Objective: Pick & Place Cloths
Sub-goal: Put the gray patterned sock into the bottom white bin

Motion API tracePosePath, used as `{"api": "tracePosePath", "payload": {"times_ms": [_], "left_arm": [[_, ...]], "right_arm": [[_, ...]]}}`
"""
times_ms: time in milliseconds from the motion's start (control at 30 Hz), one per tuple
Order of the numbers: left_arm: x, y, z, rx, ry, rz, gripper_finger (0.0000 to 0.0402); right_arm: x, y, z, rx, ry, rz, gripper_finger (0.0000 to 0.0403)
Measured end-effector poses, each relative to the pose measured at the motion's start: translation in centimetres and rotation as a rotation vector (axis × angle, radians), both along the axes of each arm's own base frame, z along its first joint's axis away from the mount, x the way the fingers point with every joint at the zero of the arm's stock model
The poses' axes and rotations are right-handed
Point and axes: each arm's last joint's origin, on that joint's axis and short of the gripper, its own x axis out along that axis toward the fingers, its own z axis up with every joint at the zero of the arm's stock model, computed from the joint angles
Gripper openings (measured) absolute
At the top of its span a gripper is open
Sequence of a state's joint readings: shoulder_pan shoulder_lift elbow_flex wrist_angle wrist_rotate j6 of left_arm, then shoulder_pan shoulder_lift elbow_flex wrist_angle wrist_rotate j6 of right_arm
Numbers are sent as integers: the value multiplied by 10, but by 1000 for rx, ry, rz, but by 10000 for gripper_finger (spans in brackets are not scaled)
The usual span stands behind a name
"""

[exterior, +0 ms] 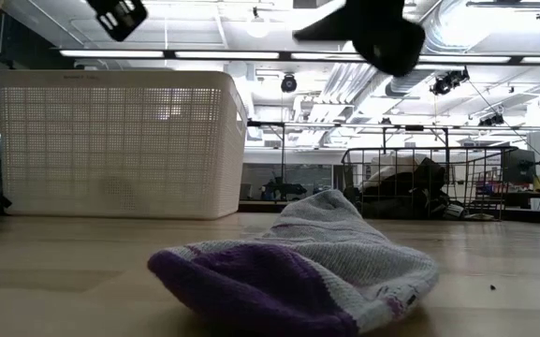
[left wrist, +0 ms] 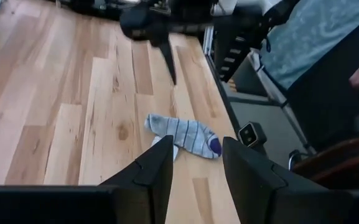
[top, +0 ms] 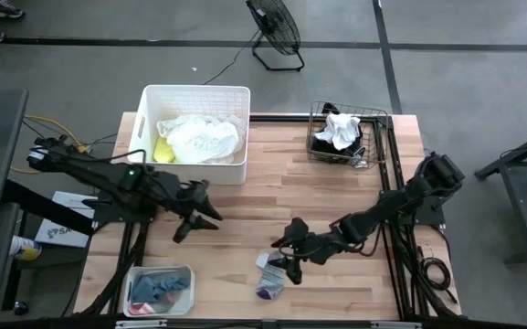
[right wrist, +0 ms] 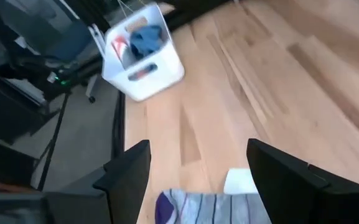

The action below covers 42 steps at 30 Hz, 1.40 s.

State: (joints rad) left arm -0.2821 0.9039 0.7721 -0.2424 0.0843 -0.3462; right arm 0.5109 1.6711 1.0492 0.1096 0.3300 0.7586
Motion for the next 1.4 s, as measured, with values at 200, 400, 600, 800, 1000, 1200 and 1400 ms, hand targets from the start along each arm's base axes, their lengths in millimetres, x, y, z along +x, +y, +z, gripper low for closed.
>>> {"api": "tracePosePath", "payload": {"times_ms": [200, 400, 600, 800, 1000, 1200, 1400], "left_arm": [[-19, 6, 3, -32, -33, 9, 136], [-29, 8, 1, -25, 1, 10, 136], [-29, 8, 1, -27, 5, 11, 136], [-30, 9, 0, -31, 17, 14, 136], [-30, 9, -1, -40, 35, 19, 136], [-30, 9, -2, -54, 51, 25, 136], [-31, 9, -2, -59, 57, 27, 136]], "right_arm": [[5, 4, -25, -37, 76, 0, 258], [2, 4, -41, -163, 172, 78, 258], [2, 1, -55, -268, 244, 126, 258], [9, -6, -75, -271, 310, 143, 258], [18, -13, -85, -255, 306, 125, 258], [20, -11, -98, -191, 353, 214, 258], [22, -9, -99, -175, 325, 211, 236]]}}
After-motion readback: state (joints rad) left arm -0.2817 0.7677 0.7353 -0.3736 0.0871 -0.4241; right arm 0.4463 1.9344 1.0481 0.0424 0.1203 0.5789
